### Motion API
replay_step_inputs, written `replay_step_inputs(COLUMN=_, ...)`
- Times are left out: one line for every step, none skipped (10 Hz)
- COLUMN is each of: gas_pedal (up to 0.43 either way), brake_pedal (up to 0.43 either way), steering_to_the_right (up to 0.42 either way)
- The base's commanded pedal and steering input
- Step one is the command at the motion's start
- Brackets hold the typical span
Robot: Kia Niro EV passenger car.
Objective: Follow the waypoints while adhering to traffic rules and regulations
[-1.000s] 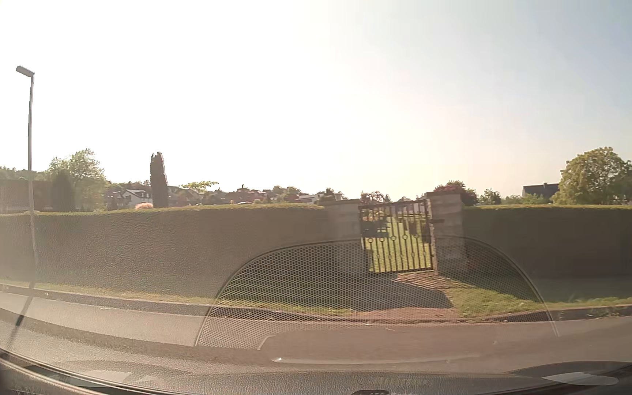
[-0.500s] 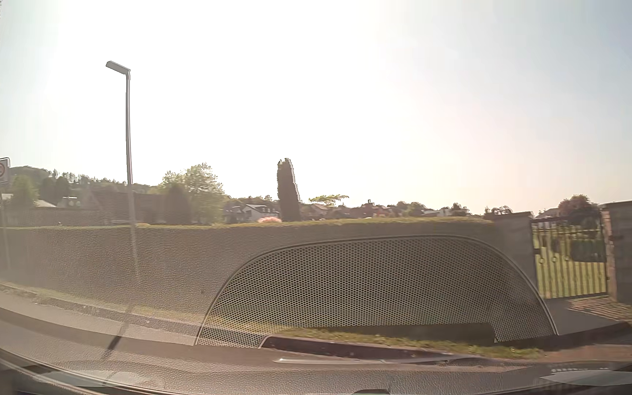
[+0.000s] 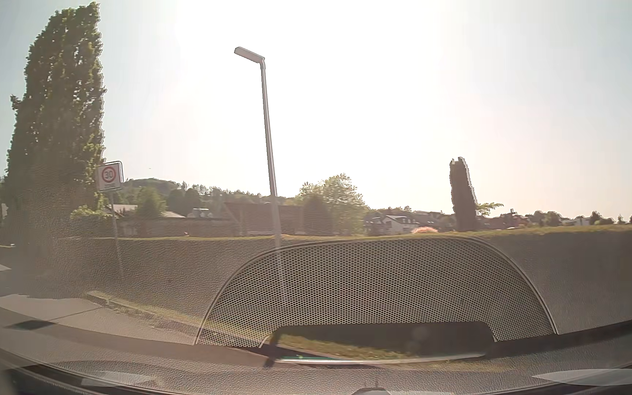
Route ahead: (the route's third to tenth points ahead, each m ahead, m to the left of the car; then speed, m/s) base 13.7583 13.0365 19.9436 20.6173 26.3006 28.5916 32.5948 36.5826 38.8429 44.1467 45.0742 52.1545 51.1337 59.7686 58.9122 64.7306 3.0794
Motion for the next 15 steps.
replay_step_inputs(gas_pedal=0.268, brake_pedal=0.000, steering_to_the_right=-0.791)
replay_step_inputs(gas_pedal=0.299, brake_pedal=0.000, steering_to_the_right=-0.772)
replay_step_inputs(gas_pedal=0.311, brake_pedal=0.000, steering_to_the_right=-0.746)
replay_step_inputs(gas_pedal=0.319, brake_pedal=0.000, steering_to_the_right=-0.720)
replay_step_inputs(gas_pedal=0.331, brake_pedal=0.000, steering_to_the_right=-0.705)
replay_step_inputs(gas_pedal=0.358, brake_pedal=0.000, steering_to_the_right=-0.682)
replay_step_inputs(gas_pedal=0.370, brake_pedal=0.000, steering_to_the_right=-0.651)
replay_step_inputs(gas_pedal=0.370, brake_pedal=0.000, steering_to_the_right=-0.619)
replay_step_inputs(gas_pedal=0.370, brake_pedal=0.000, steering_to_the_right=-0.569)
replay_step_inputs(gas_pedal=0.378, brake_pedal=0.000, steering_to_the_right=-0.532)
replay_step_inputs(gas_pedal=0.390, brake_pedal=0.000, steering_to_the_right=-0.486)
replay_step_inputs(gas_pedal=0.409, brake_pedal=0.000, steering_to_the_right=-0.438)
replay_step_inputs(gas_pedal=0.421, brake_pedal=0.000, steering_to_the_right=-0.398)
replay_step_inputs(gas_pedal=0.441, brake_pedal=0.000, steering_to_the_right=-0.339)
replay_step_inputs(gas_pedal=0.469, brake_pedal=0.000, steering_to_the_right=-0.281)
